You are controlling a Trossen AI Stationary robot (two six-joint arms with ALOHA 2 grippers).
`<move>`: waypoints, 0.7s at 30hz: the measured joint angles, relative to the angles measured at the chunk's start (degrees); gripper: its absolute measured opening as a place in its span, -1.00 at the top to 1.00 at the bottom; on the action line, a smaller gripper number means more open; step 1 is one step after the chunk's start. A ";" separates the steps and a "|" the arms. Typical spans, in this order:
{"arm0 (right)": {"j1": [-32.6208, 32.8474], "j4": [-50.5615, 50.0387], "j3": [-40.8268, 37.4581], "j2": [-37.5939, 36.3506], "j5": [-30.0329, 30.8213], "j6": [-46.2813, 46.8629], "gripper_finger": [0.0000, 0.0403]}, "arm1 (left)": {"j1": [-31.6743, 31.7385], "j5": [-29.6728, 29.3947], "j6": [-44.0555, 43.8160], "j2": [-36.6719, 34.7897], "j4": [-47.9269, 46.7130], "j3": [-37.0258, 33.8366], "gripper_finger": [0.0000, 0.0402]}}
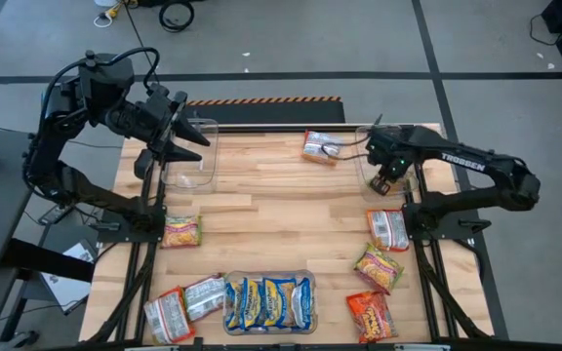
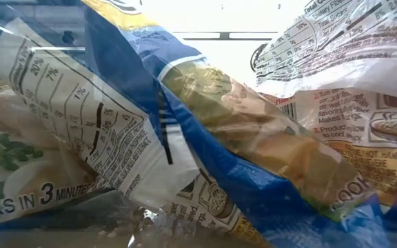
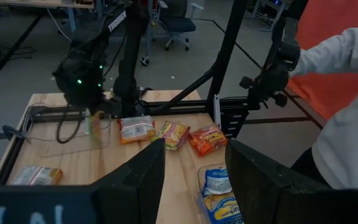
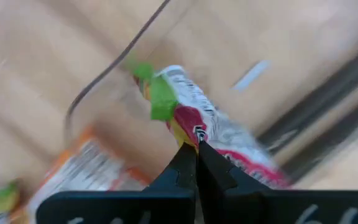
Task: Sort Maruchan noodles
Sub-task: Put the green noodle pack into the top right transparent bin
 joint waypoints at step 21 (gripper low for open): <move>-3.08 8.13 -1.56 -0.27 10.12 6.71 0.98 | 0.00 -0.42 1.64 0.63 0.02 0.06 0.14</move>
